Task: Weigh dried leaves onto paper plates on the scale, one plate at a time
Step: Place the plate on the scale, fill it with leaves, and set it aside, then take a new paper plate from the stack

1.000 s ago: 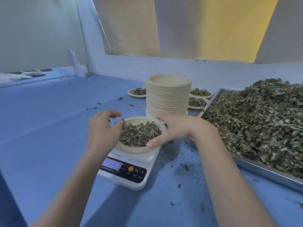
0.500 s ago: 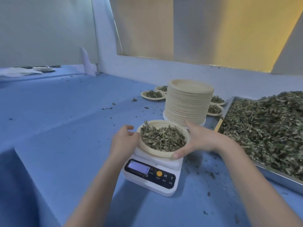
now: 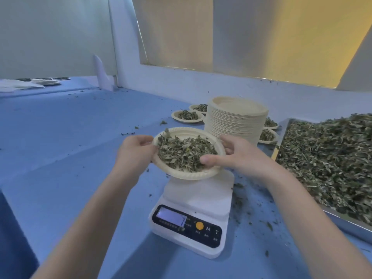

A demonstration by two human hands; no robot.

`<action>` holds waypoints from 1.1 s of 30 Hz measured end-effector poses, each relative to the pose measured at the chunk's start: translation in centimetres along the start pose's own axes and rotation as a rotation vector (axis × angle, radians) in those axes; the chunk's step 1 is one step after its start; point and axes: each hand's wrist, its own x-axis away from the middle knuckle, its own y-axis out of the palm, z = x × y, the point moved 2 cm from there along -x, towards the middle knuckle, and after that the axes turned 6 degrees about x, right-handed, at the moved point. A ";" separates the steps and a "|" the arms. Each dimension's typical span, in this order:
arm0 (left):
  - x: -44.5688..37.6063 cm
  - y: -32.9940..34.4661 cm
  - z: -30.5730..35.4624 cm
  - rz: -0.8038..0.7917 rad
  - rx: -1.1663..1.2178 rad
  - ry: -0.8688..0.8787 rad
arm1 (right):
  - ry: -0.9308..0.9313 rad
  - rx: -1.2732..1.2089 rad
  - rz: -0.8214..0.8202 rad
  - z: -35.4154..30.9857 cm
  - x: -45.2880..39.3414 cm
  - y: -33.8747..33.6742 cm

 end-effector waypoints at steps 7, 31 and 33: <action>-6.8 -1.9 1.9 0.125 0.128 0.010 | 0.049 -0.302 0.247 -2.2 -9.2 2.2; -28.7 2.7 -6.8 0.035 -0.120 -0.246 | 0.699 -0.427 0.323 4.5 -28.9 9.6; -28.8 2.7 -7.1 0.024 -0.161 -0.215 | 0.730 -0.467 0.368 4.3 -28.6 9.7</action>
